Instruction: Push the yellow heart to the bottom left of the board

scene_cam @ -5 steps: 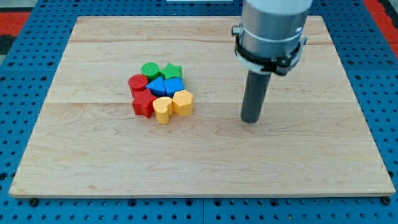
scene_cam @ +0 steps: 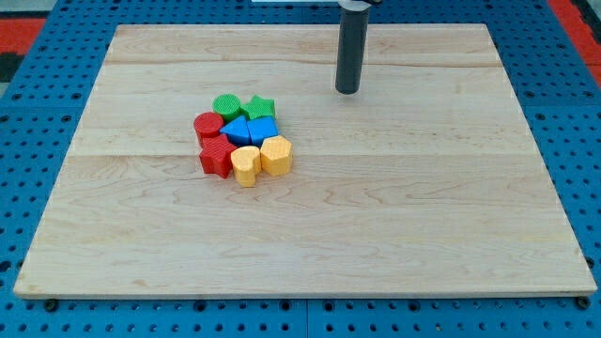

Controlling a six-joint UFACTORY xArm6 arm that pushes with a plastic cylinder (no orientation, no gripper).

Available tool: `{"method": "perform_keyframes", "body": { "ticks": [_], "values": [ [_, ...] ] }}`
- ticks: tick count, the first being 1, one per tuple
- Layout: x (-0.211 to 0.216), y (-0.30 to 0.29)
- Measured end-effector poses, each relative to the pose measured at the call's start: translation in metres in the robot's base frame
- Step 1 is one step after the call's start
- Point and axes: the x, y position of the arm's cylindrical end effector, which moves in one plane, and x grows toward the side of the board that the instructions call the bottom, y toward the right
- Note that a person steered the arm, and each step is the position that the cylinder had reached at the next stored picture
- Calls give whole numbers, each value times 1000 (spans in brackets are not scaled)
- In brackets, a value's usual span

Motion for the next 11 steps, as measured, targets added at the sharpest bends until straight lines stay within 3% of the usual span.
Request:
{"method": "perform_keyframes", "body": {
  "ticks": [4,11],
  "values": [
    [2,7],
    [136,-128]
  ]
}}
